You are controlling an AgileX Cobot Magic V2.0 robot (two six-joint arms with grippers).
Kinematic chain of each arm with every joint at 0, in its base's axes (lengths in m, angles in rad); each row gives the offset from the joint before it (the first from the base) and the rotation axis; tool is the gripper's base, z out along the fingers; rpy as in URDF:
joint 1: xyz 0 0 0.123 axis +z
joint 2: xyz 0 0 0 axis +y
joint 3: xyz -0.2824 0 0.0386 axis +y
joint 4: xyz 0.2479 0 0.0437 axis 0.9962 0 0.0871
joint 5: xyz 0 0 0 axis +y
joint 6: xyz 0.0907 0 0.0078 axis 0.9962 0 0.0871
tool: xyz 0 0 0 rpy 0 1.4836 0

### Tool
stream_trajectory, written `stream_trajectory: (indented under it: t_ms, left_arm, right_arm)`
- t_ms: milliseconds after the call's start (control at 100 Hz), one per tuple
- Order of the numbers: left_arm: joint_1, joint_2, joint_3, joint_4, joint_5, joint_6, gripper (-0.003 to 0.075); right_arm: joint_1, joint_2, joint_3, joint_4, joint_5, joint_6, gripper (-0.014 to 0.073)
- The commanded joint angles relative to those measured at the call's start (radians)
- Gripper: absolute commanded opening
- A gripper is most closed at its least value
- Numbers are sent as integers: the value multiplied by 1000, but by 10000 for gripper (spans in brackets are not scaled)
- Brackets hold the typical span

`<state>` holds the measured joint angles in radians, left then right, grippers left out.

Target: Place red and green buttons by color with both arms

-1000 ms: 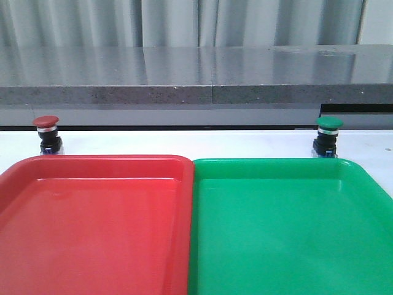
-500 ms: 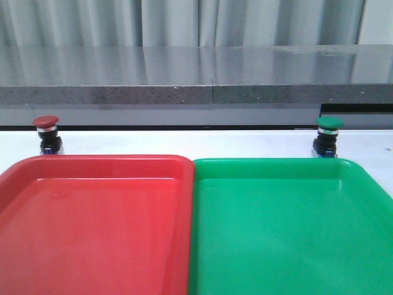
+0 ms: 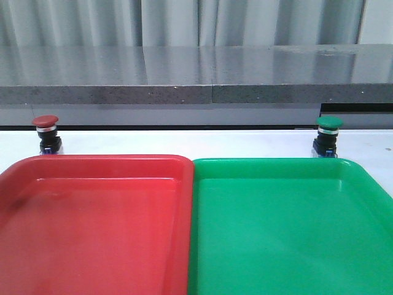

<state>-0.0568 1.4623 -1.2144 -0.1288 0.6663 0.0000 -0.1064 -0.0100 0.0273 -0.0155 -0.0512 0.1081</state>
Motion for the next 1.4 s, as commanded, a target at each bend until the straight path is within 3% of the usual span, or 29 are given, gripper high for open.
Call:
stream_trajectory:
  t_ms: [0, 110, 180, 250, 400, 470, 1200, 1390]
  left_arm:
    - [-13, 31, -88, -17, -61, 0, -20]
    - [-19, 94, -153, -17, -71, 0, -16]
    - [-27, 126, -183, -17, -68, 0, 31]
    - [-35, 149, -201, -17, -67, 0, 143]
    - [-42, 189, -201, -15, -93, 0, 494]
    - [-42, 207, -201, -15, -101, 0, 571]
    - [-53, 454, -281, -14, -8, 0, 551]
    - [-55, 463, -281, -14, -43, 0, 449]
  right_arm:
    - [-7, -23, -19, -11, -74, 0, -64]
    - [-7, -23, -19, -11, -74, 0, -64]
    - [-7, -23, -19, -11, -74, 0, -64]
    - [-7, -23, -19, -11, -74, 0, -64]
    - [-7, -23, -19, -11, -74, 0, -64]
    - [-7, -23, -19, -11, -74, 0, -64]
    - [-7, -23, -19, -11, -74, 0, -64]
    - [-7, -23, -19, -11, -74, 0, -64]
